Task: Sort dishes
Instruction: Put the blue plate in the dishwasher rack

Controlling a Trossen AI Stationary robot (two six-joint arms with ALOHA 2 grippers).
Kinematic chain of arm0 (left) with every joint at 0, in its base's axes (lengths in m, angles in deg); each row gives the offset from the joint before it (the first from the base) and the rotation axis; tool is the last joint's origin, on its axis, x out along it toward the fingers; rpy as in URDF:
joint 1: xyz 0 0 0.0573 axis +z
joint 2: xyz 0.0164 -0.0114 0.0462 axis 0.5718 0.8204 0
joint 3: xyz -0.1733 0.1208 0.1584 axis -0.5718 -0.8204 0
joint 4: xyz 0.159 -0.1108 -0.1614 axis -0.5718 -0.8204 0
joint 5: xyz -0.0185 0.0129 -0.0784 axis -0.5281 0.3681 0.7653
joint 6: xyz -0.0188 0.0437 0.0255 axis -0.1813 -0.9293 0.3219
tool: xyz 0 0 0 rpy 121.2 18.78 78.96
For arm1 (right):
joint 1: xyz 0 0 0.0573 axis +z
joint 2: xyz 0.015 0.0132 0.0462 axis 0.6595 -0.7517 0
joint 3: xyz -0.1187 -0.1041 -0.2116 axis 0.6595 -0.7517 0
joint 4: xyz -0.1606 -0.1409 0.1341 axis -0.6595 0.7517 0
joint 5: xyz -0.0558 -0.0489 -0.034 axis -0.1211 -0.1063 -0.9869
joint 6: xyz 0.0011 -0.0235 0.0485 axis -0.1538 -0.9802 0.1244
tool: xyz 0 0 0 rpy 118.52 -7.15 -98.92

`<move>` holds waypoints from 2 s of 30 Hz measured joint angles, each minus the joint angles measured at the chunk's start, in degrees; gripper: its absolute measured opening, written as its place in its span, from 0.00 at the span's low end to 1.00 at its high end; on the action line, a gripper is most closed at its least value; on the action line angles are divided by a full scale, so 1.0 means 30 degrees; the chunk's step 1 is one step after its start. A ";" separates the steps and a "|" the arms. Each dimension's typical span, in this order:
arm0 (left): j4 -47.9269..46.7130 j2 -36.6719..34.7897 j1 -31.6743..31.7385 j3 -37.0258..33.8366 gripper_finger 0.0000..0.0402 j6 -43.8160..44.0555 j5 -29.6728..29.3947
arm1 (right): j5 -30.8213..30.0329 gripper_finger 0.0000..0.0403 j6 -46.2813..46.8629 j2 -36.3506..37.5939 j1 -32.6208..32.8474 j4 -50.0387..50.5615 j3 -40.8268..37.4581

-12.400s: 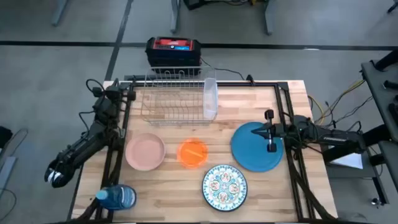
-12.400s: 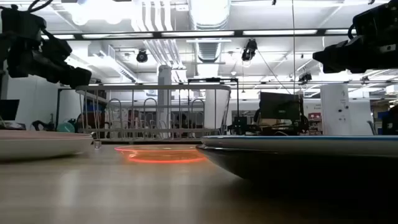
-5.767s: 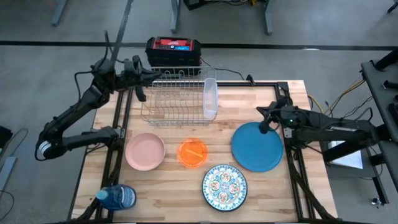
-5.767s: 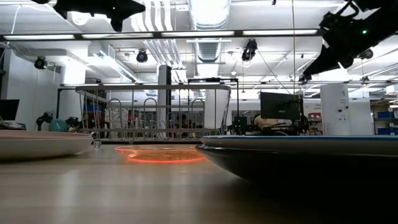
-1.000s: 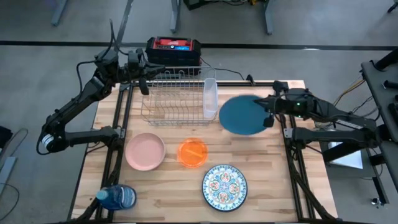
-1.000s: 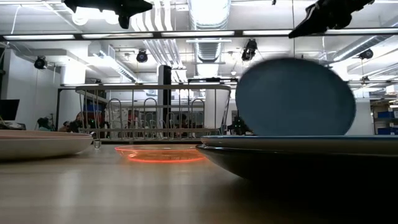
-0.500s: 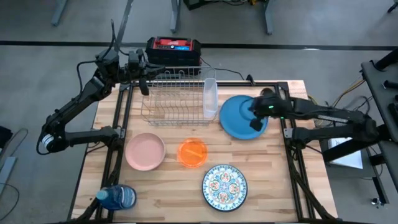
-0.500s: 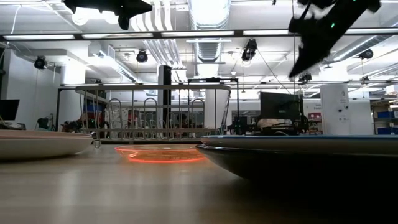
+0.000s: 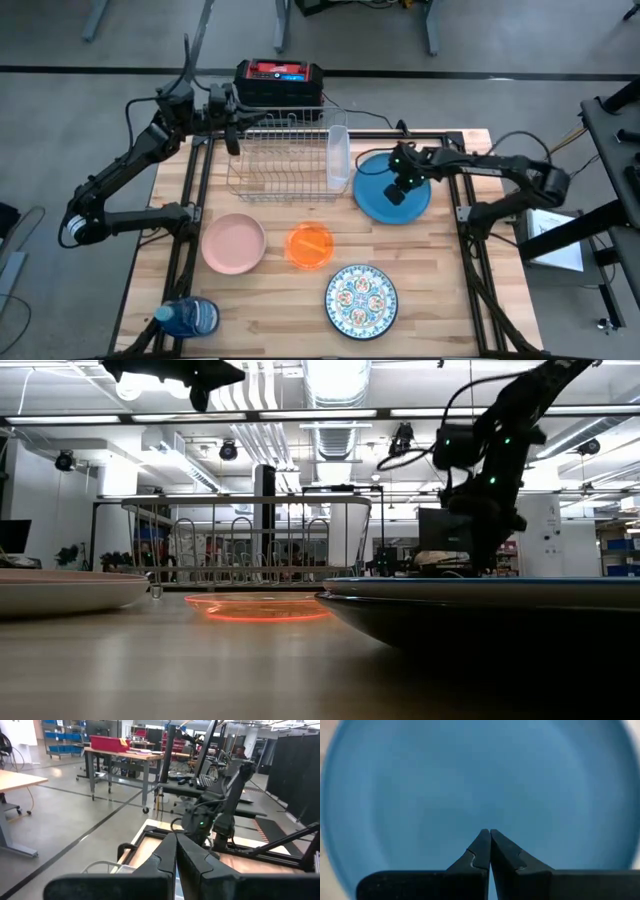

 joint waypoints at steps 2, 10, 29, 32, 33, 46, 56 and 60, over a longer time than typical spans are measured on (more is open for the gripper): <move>-0.0214 0.0000 0.0000 0.0000 0.00 0.0000 -0.0002 | 0.0043 0.00 -0.0141 -0.0636 0.0003 -0.0466 0.0000; -0.0422 0.0000 0.0000 0.0000 0.00 -0.0153 -0.0007 | 0.0524 0.00 -0.0139 -0.2778 0.0662 -0.1275 -0.0051; -0.0414 0.0000 0.0000 0.0000 0.00 -0.0153 -0.0015 | 0.4960 0.00 0.1507 -0.1203 0.4831 0.0493 -0.1558; -0.0410 0.0000 0.0000 0.0000 0.00 -0.0153 -0.0015 | 0.5094 0.00 0.1787 -0.0922 0.5854 0.1054 -0.1690; -0.0407 0.0000 0.0000 0.0000 0.00 -0.0153 -0.0015 | 0.5088 0.00 0.1917 -0.0765 0.6110 0.1117 -0.1690; 0.0099 0.0000 0.0000 0.0000 0.00 -0.0160 -0.0022 | 0.2053 0.00 0.0754 0.3811 0.3165 0.1853 0.0428; 0.0103 0.0000 0.0000 0.0000 0.00 -0.0153 -0.0022 | 0.2403 0.08 -0.3149 0.2866 -0.2032 0.1899 0.1166; 0.0103 0.0000 0.0000 0.0000 0.00 -0.0153 -0.0022 | 0.2345 0.17 -0.3650 0.1523 -0.2749 0.1699 0.1166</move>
